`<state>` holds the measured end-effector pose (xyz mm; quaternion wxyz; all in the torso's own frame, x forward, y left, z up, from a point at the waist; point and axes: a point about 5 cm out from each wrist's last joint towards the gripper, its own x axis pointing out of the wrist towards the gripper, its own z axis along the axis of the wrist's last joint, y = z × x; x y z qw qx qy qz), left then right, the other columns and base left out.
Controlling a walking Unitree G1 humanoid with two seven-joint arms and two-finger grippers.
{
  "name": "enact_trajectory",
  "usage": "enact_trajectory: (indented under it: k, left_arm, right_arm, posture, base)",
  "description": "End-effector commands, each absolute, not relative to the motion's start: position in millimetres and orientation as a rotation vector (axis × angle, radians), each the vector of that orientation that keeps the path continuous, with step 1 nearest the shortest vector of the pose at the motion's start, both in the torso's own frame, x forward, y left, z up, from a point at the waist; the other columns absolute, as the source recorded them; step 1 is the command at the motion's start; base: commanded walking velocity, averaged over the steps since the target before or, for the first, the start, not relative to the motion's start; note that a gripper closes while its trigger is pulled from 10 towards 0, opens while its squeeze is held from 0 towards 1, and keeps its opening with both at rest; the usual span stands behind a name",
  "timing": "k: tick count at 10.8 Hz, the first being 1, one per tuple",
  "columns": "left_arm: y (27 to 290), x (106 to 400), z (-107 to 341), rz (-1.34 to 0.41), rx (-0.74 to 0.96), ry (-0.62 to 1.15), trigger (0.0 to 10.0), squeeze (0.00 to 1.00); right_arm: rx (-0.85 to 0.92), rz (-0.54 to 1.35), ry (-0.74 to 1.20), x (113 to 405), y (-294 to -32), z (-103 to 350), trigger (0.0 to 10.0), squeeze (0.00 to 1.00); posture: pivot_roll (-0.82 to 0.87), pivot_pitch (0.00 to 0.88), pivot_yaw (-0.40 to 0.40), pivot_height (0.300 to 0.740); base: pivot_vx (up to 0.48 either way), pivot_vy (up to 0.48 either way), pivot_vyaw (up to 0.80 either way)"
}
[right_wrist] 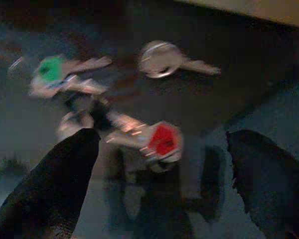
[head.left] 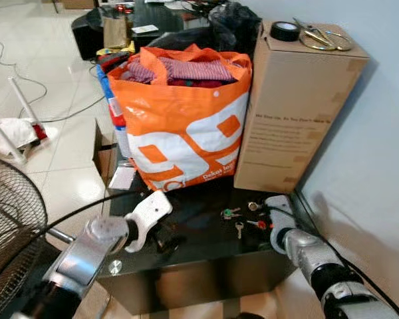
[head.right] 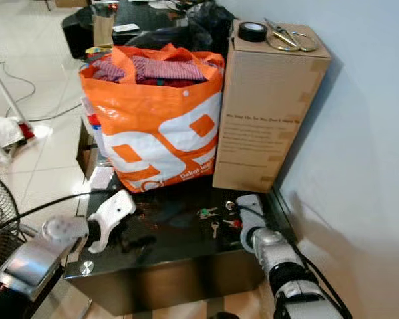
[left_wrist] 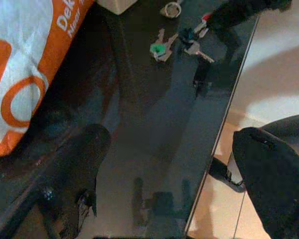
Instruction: Hang keys on a hook
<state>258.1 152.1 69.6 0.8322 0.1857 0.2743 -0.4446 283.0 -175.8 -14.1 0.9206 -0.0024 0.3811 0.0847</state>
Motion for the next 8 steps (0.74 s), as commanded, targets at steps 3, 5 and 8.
enact_trajectory:
  k: [3, 5, 8]
  left_arm:
    - [149, 255, 74, -0.989, 0.396, 0.58, 10.0, 0.0]
    - [150, 252, 72, -1.013, 0.393, 0.601, 10.0, 0.0]
    - [149, 254, 71, -1.024, 0.392, 0.612, 10.0, 0.0]
  right_arm:
    - [0.03, 0.183, 0.763, 294, -179, -5, 10.0, 0.0]
    - [0.049, 0.209, 0.804, 291, -176, -10, 5.0, 0.0]
    - [0.066, 0.176, 0.853, 283, -178, -18, 3.5, 0.0]
  posture:
    - [-0.05, 0.0, -0.028, 0.74]
    - [-0.05, 0.0, -0.028, 0.74]
    - [-0.05, 0.0, -0.035, 0.74]
  base:
    - [0.0, 0.0, 0.0]
    - [0.0, 0.0, 0.0]
    - [0.0, 0.0, 0.0]
